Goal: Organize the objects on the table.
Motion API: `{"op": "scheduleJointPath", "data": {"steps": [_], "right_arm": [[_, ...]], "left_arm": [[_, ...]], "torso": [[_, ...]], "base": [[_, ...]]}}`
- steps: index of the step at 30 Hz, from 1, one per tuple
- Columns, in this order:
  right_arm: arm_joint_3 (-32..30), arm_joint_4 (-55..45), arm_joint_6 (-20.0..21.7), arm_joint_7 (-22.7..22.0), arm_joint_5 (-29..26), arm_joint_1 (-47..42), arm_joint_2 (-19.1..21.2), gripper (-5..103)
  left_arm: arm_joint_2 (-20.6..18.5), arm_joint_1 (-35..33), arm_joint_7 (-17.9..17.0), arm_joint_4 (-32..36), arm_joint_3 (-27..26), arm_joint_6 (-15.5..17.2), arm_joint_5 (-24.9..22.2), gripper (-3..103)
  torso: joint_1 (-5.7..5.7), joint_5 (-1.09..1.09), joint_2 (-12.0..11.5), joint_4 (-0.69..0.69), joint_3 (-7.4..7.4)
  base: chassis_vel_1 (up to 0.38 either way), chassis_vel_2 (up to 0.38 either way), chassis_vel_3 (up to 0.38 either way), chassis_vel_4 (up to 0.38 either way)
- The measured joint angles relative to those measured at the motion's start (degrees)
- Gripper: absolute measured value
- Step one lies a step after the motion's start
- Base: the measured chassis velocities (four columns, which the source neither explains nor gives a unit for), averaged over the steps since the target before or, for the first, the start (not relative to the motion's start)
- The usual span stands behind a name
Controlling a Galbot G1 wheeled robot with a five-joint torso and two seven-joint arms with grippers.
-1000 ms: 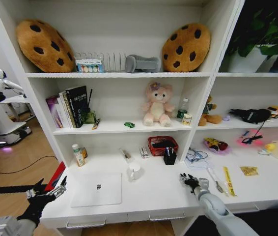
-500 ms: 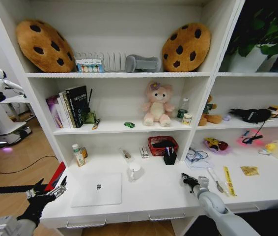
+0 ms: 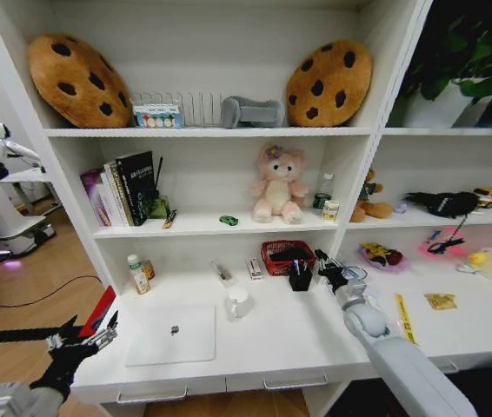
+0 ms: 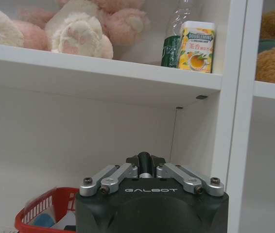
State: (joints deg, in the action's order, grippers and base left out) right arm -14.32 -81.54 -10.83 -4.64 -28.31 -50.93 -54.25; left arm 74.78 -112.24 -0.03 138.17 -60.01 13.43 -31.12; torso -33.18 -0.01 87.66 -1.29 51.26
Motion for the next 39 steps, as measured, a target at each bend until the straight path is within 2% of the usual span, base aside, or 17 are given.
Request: {"op": "scheduleJointPath", "data": {"steps": [5, 7, 8, 10, 11, 15, 23, 25, 29, 30, 31, 32, 34, 35, 36, 38, 39], "right_arm": [[4.0, 10.2, -3.5, 0.9, 2.1, 8.9, -4.0, 12], [4.3, 11.1, -3.7, 1.0, 2.3, 9.7, -4.5, 12], [5.1, 14.8, -5.3, 1.0, 3.9, 12.0, -6.4, 12], [5.3, 16.0, -5.9, 1.0, 4.7, 12.5, -7.0, 12], [5.6, 19.6, -7.6, 1.0, 7.0, 13.9, -9.2, 12], [6.4, 24.5, -10.7, -0.2, 10.4, 15.8, -13.2, 12], [6.2, 25.3, -11.1, -1.1, 11.4, 16.0, -14.1, 12], [5.4, 24.2, -10.6, -1.2, 11.1, 15.3, -13.1, 19], [4.8, 22.9, -10.2, -1.4, 10.3, 14.4, -12.0, 19], [4.0, 21.5, -9.9, -1.4, 9.4, 13.1, -11.0, 40], [4.0, 21.4, -9.9, -1.4, 9.2, 12.9, -10.9, 46], [4.0, 21.1, -9.9, -1.4, 8.9, 12.5, -10.8, 51], [3.9, 20.6, -9.8, -1.4, 8.5, 12.2, -10.6, 51], [4.0, 19.1, -9.2, -1.3, 7.4, 11.7, -10.0, 62], [4.0, 19.1, -9.2, -1.3, 7.4, 11.7, -10.0, 62], [4.2, 12.9, -6.2, -0.6, 4.8, 8.8, -6.8, 73], [4.2, 12.9, -6.2, -0.6, 4.8, 8.8, -6.8, 73]], "left_arm": [[0.0, 0.0, 0.0, 0.0, 0.0, 0.0, 0.0, 100], [0.0, 0.0, 0.0, 0.0, 0.0, 0.0, 0.0, 100], [0.0, 0.0, 0.0, 0.0, 0.0, 0.0, 0.0, 100], [0.0, 0.0, 0.0, 0.0, 0.0, 0.0, 0.0, 100], [0.0, 0.0, 0.0, 0.0, 0.0, 0.0, 0.0, 100], [0.0, 0.0, 0.0, 0.0, 0.0, 0.0, 0.0, 100], [0.0, 0.0, 0.0, 0.0, 0.0, 0.0, 0.0, 100], [0.0, 0.0, 0.0, 0.0, 0.0, 0.0, 0.0, 100], [0.0, 0.0, 0.0, 0.0, 0.0, 0.0, 0.0, 100], [0.0, 0.0, 0.0, 0.0, 0.0, 0.0, 0.0, 100], [0.0, 0.0, 0.0, 0.0, 0.0, 0.0, 0.0, 100], [0.0, 0.0, 0.0, 0.0, 0.0, 0.0, 0.0, 100], [0.0, 0.0, 0.0, 0.0, 0.0, 0.0, 0.0, 100], [0.0, 0.0, 0.0, 0.0, 0.0, 0.0, 0.0, 100], [0.0, 0.0, 0.0, 0.0, 0.0, 0.0, 0.0, 100], [0.0, 0.0, 0.0, 0.0, 0.0, 0.0, 0.0, 100], [0.0, 0.0, 0.0, 0.0, 0.0, 0.0, 0.0, 100]], "torso": [[0.00, 0.00, 0.0, 0.02, 0.00], [-0.01, -0.01, 0.0, 0.01, 0.00], [0.00, -0.01, 0.0, 0.00, -0.01], [-0.01, -0.01, 0.0, 0.00, -0.01], [-0.01, 0.01, 0.0, 0.00, 0.00], [0.00, 0.01, 0.0, 0.01, 0.00], [0.00, 0.00, 0.0, 0.00, -0.01], [0.00, 0.00, 0.0, 0.00, -0.01], [0.00, 0.00, 0.0, -0.01, -0.01], [0.01, 0.00, 0.0, -0.01, -0.01], [0.00, 0.00, 0.0, -0.01, -0.01], [0.00, 0.02, 0.0, -0.01, -0.01], [0.00, 0.02, 0.0, 0.00, -0.01], [0.00, 0.02, 0.0, 0.00, -0.01], [0.00, 0.02, 0.0, 0.00, -0.01], [0.00, 0.01, 0.0, 0.02, -0.01], [0.00, 0.01, 0.0, 0.02, -0.01]], "base": [[0.000, 0.000, 0.000, 0.000], [0.000, 0.000, 0.000, 0.000], [0.000, 0.000, 0.000, 0.000], [0.000, 0.000, 0.000, 0.000], [0.000, 0.000, 0.000, 0.000], [0.000, 0.000, 0.000, 0.000], [0.000, 0.000, 0.000, 0.000], [0.000, 0.000, 0.000, 0.000], [0.000, 0.000, 0.000, 0.000], [0.000, 0.000, 0.000, 0.000], [0.000, 0.000, 0.000, 0.000], [0.000, 0.000, 0.000, 0.000], [0.000, 0.000, 0.000, 0.000], [0.000, 0.000, 0.000, 0.000], [0.000, 0.000, 0.000, 0.000], [0.000, 0.000, 0.000, 0.000], [0.000, 0.000, 0.000, 0.000]]}}
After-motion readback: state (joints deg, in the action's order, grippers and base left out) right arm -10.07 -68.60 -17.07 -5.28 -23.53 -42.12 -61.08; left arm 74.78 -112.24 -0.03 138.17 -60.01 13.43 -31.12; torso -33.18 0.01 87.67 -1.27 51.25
